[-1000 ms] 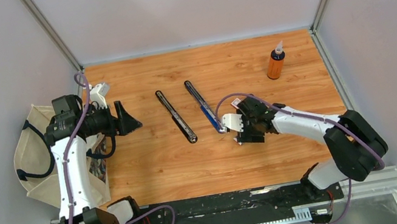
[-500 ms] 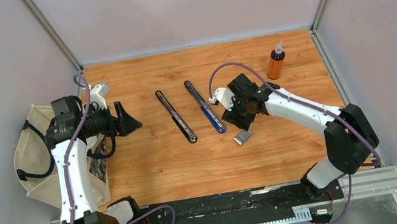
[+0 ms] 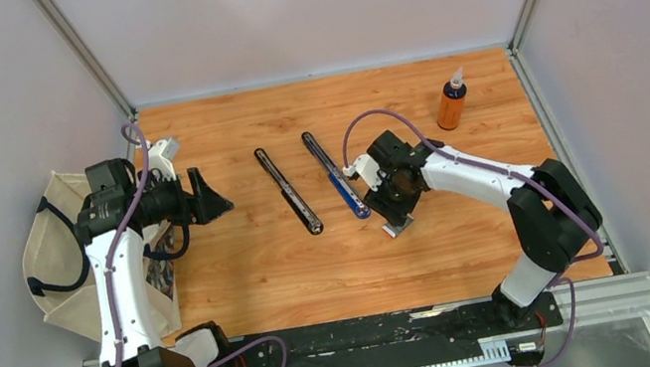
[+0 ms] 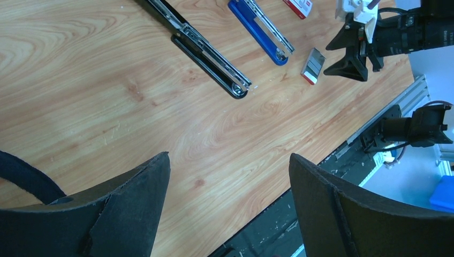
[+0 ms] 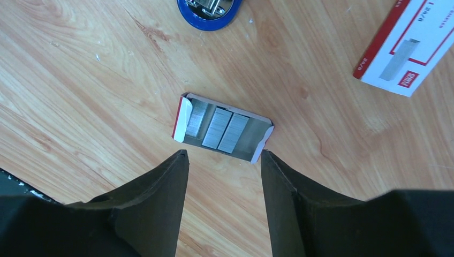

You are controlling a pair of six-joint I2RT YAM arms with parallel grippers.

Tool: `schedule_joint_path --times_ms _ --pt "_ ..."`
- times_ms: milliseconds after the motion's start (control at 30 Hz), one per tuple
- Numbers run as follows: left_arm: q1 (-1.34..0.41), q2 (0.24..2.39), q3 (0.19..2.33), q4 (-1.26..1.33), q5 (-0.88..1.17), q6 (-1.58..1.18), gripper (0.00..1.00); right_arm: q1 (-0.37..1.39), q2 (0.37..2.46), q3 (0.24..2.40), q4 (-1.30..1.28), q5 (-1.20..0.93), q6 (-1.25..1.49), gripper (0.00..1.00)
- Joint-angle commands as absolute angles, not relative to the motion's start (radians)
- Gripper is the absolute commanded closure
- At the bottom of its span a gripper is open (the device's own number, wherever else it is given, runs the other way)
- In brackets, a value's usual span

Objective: Load the staples into the stapler

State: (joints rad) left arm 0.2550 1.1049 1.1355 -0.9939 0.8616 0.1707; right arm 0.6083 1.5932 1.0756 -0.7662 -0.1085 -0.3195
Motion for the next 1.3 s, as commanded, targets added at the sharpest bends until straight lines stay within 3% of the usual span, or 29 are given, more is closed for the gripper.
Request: schedule_joint_path --times_ms 0,200,1267 --pt "0.261 1.089 1.132 -0.963 0.87 0.172 0.11 0.614 1.626 1.075 -0.747 -0.138 -0.291 0.45" --pt "0.261 1.085 1.126 -0.957 0.87 0.166 0.11 0.614 1.646 1.074 -0.735 -0.14 -0.29 0.5" --pt "0.262 1.081 1.112 -0.94 0.868 0.156 0.1 0.615 1.718 1.08 -0.707 -0.086 -0.278 0.55"
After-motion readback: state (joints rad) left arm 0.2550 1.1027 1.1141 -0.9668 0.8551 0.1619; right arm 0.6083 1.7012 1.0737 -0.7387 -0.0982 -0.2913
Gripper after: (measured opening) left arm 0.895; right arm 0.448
